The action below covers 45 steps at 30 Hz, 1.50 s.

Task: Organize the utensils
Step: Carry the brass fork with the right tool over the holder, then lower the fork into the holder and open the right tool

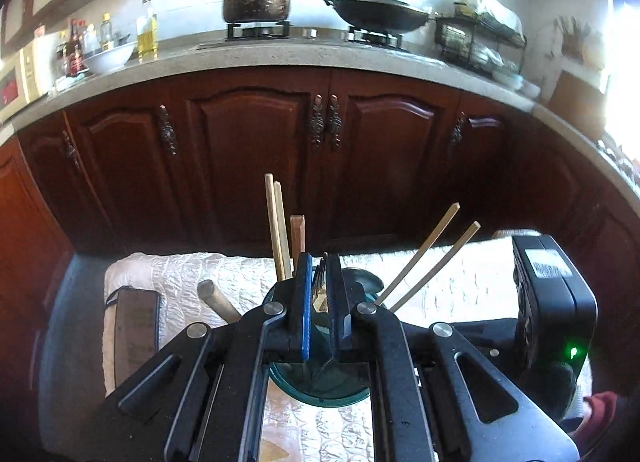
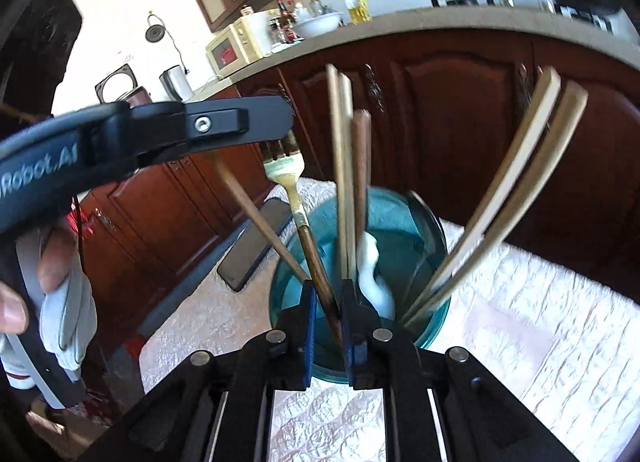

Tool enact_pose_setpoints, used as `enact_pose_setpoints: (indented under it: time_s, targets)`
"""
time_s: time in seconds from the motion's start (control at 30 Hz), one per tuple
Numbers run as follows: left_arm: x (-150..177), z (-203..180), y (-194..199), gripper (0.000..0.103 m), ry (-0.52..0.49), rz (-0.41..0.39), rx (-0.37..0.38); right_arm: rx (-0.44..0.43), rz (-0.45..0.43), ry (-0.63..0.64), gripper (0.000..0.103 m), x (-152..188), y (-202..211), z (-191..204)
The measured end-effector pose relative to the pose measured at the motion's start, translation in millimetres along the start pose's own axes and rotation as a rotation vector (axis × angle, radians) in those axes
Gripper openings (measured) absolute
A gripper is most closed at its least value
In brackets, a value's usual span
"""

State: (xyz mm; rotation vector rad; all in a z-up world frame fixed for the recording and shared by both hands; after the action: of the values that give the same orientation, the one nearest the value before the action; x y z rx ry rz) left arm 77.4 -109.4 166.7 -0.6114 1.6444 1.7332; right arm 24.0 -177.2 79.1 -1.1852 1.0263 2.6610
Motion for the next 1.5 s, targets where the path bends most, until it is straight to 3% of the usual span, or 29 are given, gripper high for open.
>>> enact_pose_setpoints:
  time_s: [0.17,0.43,0.8,0.9,0.97,1.07,1.3,1.5]
  targets:
    - [6.9,-9.8,-2.3,0.004,-0.032,0.001,0.002,-0.036,0.007,-0.080,0.012,7.8,1.3,-9.6]
    - [16.3,-7.8,-10.2,0.002,-0.021,0.044,-0.003,-0.048,-0.032,-0.070,0.012,-6.5,21.5,1.8]
    - [43.1,-12.8,-28.2,0.003,0.001,0.152,0.023,0.037,-0.032,-0.135,0.014,6.4,41.7,-16.9]
    - [46.5,-10.5,-28.5,0.015,0.047,0.179,0.053,0.044,-0.043,-0.143,0.019,8.8,48.6,-20.2]
    - [46.5,-6.8,-24.1,0.037,0.083,0.176,0.067,0.056,-0.053,-0.144,0.028,9.0,52.4,-20.3]
    - [45.9,1.2,-17.1,0.057,0.126,0.168,0.060,0.091,-0.076,-0.119,0.039,11.1,59.4,-15.0]
    - [58.0,18.9,-0.6,0.058,0.161,0.166,-0.027,0.189,-0.087,-0.106,0.045,11.4,62.8,-12.0]
    - [68.9,23.2,14.6,0.058,0.142,0.109,-0.105,0.263,-0.118,-0.125,0.045,10.2,70.7,-7.5]
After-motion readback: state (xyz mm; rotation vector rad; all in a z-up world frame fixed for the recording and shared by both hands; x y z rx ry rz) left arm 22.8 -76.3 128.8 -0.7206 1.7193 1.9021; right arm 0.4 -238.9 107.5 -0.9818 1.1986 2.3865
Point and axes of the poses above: each gripper's, at about its wrist camera, not at the fingertips, and y roughly against the way its jaws point, z to its left, x to its underside, the point moved 8 cm from there along -y, roughly the way its jaws point, and after that the axes turned 15 degrees about -x, right-handed, at the moved point
